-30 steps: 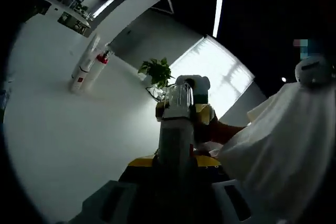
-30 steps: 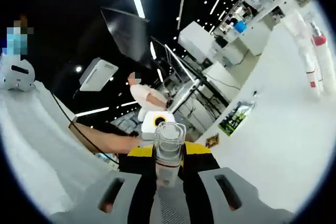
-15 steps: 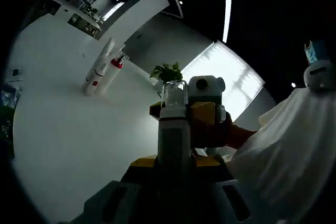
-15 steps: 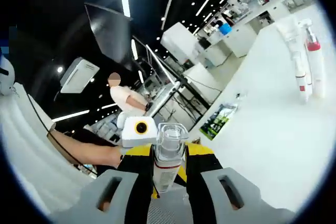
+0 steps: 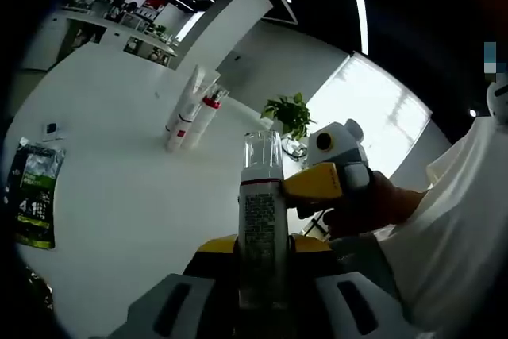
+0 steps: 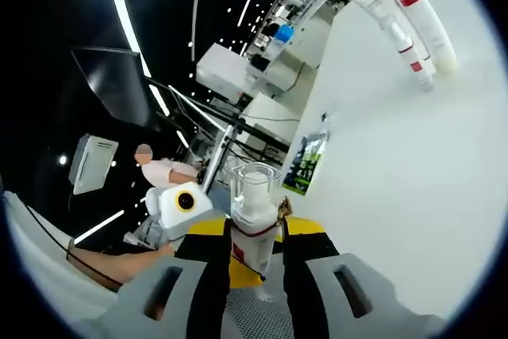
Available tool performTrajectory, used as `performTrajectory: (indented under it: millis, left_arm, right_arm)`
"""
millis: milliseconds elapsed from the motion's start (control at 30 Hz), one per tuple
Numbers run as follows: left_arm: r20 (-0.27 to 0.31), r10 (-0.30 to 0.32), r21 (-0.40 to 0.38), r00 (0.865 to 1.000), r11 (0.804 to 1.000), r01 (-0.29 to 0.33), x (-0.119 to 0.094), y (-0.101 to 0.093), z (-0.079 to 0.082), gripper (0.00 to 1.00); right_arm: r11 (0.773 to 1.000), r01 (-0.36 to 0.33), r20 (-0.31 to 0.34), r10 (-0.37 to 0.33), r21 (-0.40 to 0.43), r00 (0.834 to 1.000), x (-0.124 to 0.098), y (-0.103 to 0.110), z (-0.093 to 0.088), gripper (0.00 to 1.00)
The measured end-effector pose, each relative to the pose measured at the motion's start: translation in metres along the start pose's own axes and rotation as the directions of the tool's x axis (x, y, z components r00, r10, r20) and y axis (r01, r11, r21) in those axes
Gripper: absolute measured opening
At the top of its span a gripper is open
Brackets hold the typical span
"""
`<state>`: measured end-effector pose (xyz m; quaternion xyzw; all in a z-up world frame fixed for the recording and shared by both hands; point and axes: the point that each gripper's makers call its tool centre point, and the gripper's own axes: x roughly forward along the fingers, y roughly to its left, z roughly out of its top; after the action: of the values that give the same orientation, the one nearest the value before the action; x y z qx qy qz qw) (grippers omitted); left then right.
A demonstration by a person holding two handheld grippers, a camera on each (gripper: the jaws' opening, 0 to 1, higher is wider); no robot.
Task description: Arrange the skincare products in the storage area until every visible bottle or jar stands upright without overlapping.
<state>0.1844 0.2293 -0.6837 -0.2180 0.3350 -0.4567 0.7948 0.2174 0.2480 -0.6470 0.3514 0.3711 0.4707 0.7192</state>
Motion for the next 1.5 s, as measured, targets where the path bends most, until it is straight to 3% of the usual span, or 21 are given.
performTrajectory:
  millis: [400, 533, 700, 733, 833, 900, 967, 1033, 1067, 1133, 1200, 1233, 1267, 1300, 1333, 1400, 1433, 1500]
  left_arm:
    - [-0.06, 0.067, 0.037, 0.996, 0.997, -0.065, 0.008, 0.007, -0.011, 0.25]
    - [-0.118, 0.136, 0.041, 0.984, 0.99, -0.132, 0.004, 0.017, -0.02, 0.29]
    - [-0.114, 0.191, 0.066, 0.975, 0.981, -0.184, -0.001, 0.021, -0.014, 0.33]
    - [-0.122, 0.225, 0.087, 0.967, 0.973, -0.216, -0.004, 0.027, -0.014, 0.34]
    - [-0.224, 0.367, 0.156, 0.903, 0.928, -0.338, -0.022, 0.051, -0.027, 0.35]
    - [-0.216, 0.406, 0.217, 0.888, 0.907, -0.362, -0.03, 0.059, -0.027, 0.34]
    - [-0.228, 0.473, 0.262, 0.851, 0.871, -0.415, -0.043, 0.073, -0.031, 0.34]
    - [-0.209, 0.597, 0.354, 0.775, 0.785, -0.509, -0.064, 0.093, -0.031, 0.25]
    - [-0.201, 0.629, 0.382, 0.751, 0.756, -0.531, -0.07, 0.099, -0.033, 0.23]
    - [-0.203, 0.644, 0.388, 0.738, 0.744, -0.543, -0.07, 0.098, -0.038, 0.23]
    - [-0.159, 0.617, 0.454, 0.771, 0.739, -0.498, -0.057, 0.092, -0.034, 0.23]
    - [-0.153, 0.61, 0.506, 0.778, 0.724, -0.469, -0.052, 0.09, -0.036, 0.23]
    - [-0.176, 0.608, 0.539, 0.774, 0.717, -0.441, -0.051, 0.091, -0.041, 0.23]
    - [-0.231, 0.622, 0.554, 0.749, 0.716, -0.424, -0.055, 0.095, -0.049, 0.22]
    - [-0.24, 0.626, 0.539, 0.742, 0.722, -0.434, -0.057, 0.097, -0.051, 0.21]
    - [-0.248, 0.62, 0.516, 0.744, 0.735, -0.44, -0.056, 0.1, -0.052, 0.21]
    - [-0.257, 0.63, 0.524, 0.733, 0.728, -0.442, -0.057, 0.102, -0.053, 0.21]
    - [-0.265, 0.633, 0.534, 0.728, 0.725, -0.436, -0.057, 0.103, -0.056, 0.21]
  right_arm:
    - [0.987, 0.0, -0.029, -0.004, -0.164, 1.0, -0.004, -0.001, -0.006, 0.19]
    - [0.972, 0.015, -0.031, -0.023, -0.233, 0.999, -0.007, -0.004, -0.003, 0.19]
    - [0.961, 0.027, 0.002, -0.028, -0.276, 1.0, -0.015, -0.009, 0.013, 0.19]
    - [0.956, 0.034, 0.009, -0.032, -0.29, 0.999, -0.016, -0.01, 0.016, 0.19]
    - [0.94, 0.081, 0.024, -0.077, -0.331, 0.997, -0.024, -0.021, 0.03, 0.19]
    - [0.931, 0.095, 0.037, -0.088, -0.351, 0.995, -0.027, -0.025, 0.037, 0.19]
    - [0.924, 0.105, 0.053, -0.092, -0.367, 0.994, -0.032, -0.029, 0.047, 0.19]
    - [0.914, 0.129, 0.067, -0.111, -0.384, 0.992, -0.037, -0.034, 0.056, 0.19]
    - [0.903, 0.152, 0.076, -0.132, -0.403, 0.988, -0.04, -0.04, 0.061, 0.19]
    - [0.893, 0.18, 0.086, -0.158, -0.413, 0.984, -0.045, -0.048, 0.066, 0.19]
    - [0.897, 0.193, 0.096, -0.168, -0.398, 0.981, -0.049, -0.054, 0.07, 0.19]
    - [0.897, 0.207, 0.109, -0.179, -0.391, 0.978, -0.052, -0.058, 0.073, 0.19]
    - [0.895, 0.214, 0.111, -0.185, -0.391, 0.976, -0.053, -0.06, 0.075, 0.19]
    - [0.89, 0.23, 0.121, -0.198, -0.395, 0.973, -0.056, -0.064, 0.077, 0.19]
    - [0.887, 0.24, 0.129, -0.205, -0.394, 0.97, -0.058, -0.064, 0.078, 0.19]
    - [0.887, 0.251, 0.143, -0.211, -0.387, 0.967, -0.063, -0.068, 0.081, 0.2]
    - [0.879, 0.268, 0.154, -0.224, -0.395, 0.962, -0.066, -0.071, 0.083, 0.2]
    - [0.867, 0.284, 0.163, -0.237, -0.409, 0.958, -0.069, -0.077, 0.086, 0.2]
